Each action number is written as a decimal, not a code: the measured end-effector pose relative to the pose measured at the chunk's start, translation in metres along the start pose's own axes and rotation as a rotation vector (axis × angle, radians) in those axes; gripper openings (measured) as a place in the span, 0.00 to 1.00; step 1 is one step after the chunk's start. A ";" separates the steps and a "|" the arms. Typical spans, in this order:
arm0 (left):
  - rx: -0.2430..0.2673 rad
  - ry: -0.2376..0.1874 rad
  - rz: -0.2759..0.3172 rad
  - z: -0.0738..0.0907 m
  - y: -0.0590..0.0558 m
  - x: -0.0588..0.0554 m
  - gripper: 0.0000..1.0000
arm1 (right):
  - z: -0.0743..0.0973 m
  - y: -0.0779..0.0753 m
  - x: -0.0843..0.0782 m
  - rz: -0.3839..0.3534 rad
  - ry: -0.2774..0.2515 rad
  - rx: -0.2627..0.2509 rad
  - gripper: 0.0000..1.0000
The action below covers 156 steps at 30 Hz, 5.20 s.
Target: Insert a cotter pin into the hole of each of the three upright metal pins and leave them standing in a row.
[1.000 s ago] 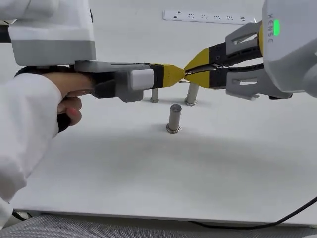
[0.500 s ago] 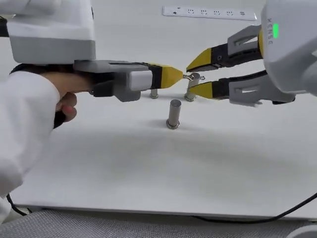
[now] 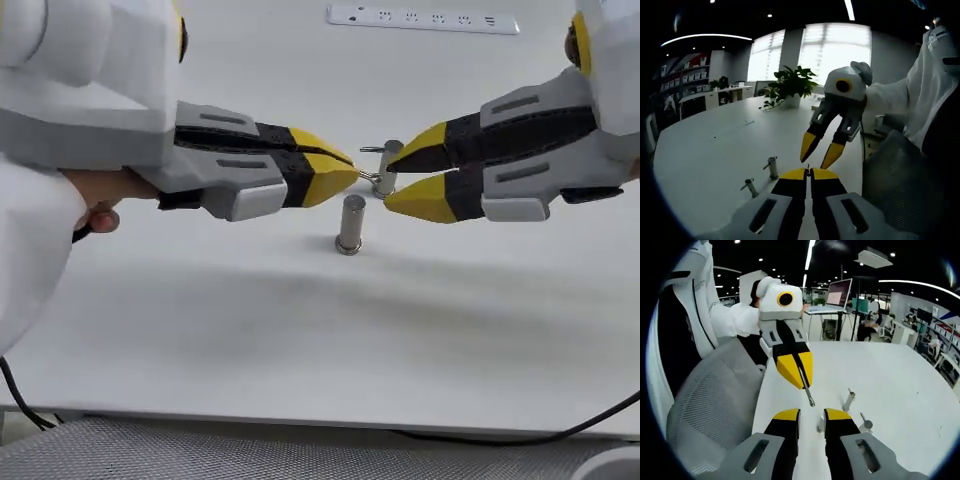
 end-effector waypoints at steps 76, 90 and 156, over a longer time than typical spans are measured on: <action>-0.019 0.238 -0.056 -0.039 0.032 -0.048 0.22 | 0.000 -0.015 -0.063 -0.073 0.089 -0.031 0.00; -0.043 0.270 -0.043 -0.049 0.032 -0.055 0.11 | -0.005 -0.016 -0.068 -0.067 0.107 -0.022 0.00; -0.064 0.277 -0.038 -0.038 0.022 -0.060 0.53 | -0.059 -0.019 -0.054 -0.001 0.108 0.002 0.22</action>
Point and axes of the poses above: the centre of the closed fingertips' face, and the gripper's own axes: z roughly backward along the fingers, y roughly to its left, x roughly out of its top, the point moved 3 cm from there along z, roughly backward along the fingers, and after that the axes turned 2 degrees about -x, right-handed, at the moved point
